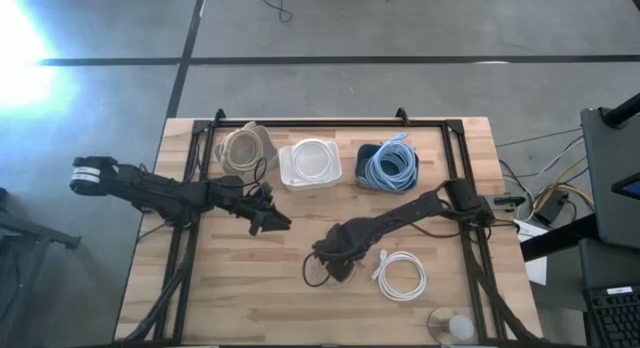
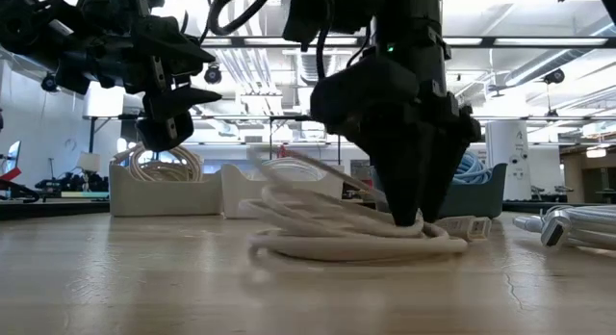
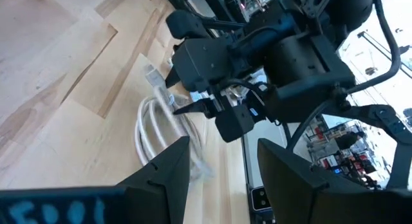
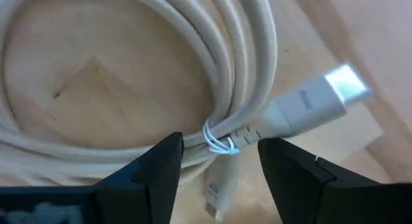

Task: Sort HDMI cables
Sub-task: Put the light brown HDMI cable into the gray bin

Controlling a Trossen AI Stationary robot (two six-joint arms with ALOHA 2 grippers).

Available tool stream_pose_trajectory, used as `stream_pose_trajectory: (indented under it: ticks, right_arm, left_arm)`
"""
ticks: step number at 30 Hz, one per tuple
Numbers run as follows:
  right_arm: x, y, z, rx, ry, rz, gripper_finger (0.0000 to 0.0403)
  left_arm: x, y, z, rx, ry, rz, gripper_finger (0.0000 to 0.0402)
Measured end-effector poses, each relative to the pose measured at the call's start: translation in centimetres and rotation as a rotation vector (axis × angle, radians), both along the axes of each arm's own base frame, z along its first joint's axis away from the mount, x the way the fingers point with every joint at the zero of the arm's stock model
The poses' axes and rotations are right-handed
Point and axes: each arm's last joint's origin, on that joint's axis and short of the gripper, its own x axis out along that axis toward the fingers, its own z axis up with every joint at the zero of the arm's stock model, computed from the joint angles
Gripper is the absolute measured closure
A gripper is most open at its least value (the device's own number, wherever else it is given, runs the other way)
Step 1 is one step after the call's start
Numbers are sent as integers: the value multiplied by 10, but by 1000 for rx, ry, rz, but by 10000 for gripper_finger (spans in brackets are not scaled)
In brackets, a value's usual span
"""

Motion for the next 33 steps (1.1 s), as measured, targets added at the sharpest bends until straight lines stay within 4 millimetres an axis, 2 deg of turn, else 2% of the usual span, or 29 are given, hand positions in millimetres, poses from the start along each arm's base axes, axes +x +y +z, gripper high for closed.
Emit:
stream_pose_trajectory:
  ticks: [7,10,14,18,23,26,29,33]
  right_arm:
    - [10,-3,-24,1,-15,134,215]
    - [10,-5,-27,1,1,179,244]
    - [9,-7,-25,-31,2,239,306]
    - [9,-9,-11,-76,-46,307,357]
    - [11,-18,16,-282,-138,337,358]
    - [10,-23,40,-499,-203,355,358]
    - [10,-28,55,-680,-233,364,358]
    - [11,-37,73,-742,-281,368,358]
  left_arm:
    - [0,0,0,0,-2,-2,229]
    - [0,0,0,1,-2,-2,229]
    - [0,0,0,2,-5,2,229]
    - [0,0,0,3,-5,4,229]
    - [0,1,0,17,-3,28,229]
    - [1,1,-2,25,6,43,229]
    - [3,2,-6,19,30,45,229]
    - [8,2,-8,65,33,36,229]
